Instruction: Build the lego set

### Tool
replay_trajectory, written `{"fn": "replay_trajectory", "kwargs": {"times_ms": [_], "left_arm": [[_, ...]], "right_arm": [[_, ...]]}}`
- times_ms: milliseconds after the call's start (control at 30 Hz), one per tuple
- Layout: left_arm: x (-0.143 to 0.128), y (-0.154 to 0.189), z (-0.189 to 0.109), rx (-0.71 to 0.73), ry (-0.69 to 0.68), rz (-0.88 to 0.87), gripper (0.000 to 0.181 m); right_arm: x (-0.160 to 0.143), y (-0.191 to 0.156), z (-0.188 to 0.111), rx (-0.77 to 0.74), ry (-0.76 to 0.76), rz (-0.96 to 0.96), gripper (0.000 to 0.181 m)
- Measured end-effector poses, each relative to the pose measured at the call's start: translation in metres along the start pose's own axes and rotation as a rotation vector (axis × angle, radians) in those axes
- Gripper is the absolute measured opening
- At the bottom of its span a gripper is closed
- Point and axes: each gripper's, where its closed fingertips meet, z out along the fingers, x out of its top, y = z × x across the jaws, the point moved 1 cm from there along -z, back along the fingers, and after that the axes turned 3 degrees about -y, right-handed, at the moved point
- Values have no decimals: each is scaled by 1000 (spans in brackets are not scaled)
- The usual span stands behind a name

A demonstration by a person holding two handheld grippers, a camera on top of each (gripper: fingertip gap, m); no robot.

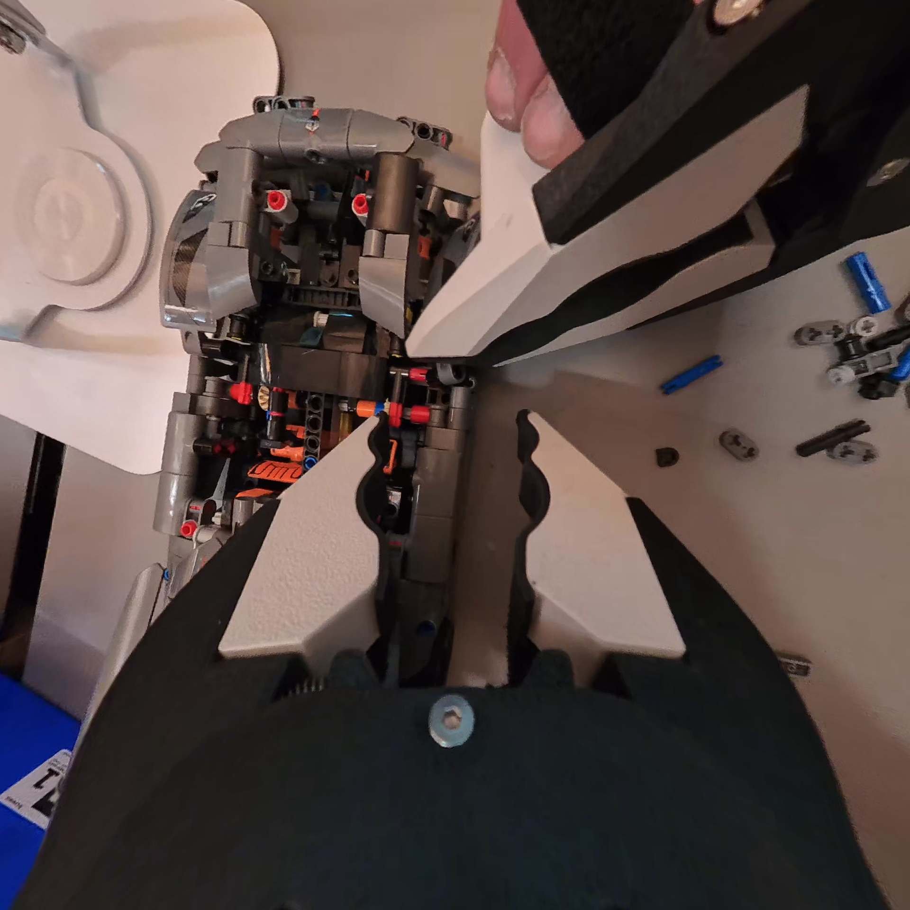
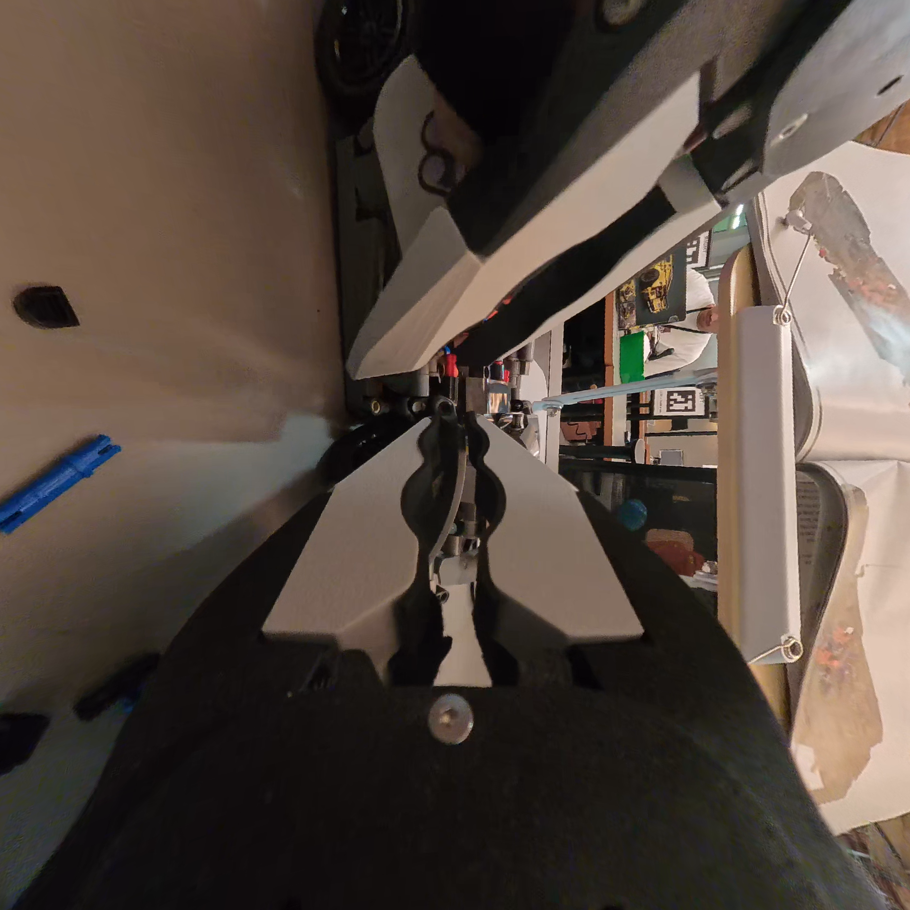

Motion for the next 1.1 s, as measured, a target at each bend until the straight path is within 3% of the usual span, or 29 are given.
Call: {"fn": "replay_trajectory", "kwargs": {"times_ms": [400, 500, 767, 1100], "left_arm": [[2, -3, 2, 73, 13, 65, 42], [2, -1, 2, 46, 17, 47, 47], [4, -5, 3, 75, 32, 50, 39], [6, -5, 3, 65, 54, 51, 39]], "right_arm": [[-2, 10, -5, -22, -18, 8, 0], [-2, 12, -6, -24, -23, 3, 0], [-3, 4, -3, -89, -83, -116, 0], [-1, 0, -1, -110, -86, -119, 7]]}}
